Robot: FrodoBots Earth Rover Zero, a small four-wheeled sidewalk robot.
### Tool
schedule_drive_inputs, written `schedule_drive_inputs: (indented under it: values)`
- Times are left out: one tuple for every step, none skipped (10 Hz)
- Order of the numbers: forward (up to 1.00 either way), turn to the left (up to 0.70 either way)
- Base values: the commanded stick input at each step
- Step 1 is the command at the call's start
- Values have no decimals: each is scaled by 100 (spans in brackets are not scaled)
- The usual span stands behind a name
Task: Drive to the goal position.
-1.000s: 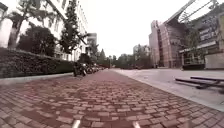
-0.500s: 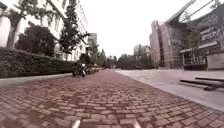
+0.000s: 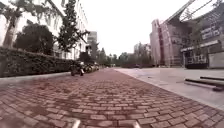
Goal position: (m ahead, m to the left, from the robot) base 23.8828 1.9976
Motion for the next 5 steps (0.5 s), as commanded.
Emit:
schedule_drive_inputs:
  values:
    - [70,0]
    - [70,0]
    - [70,0]
    - [70,0]
    - [70,0]
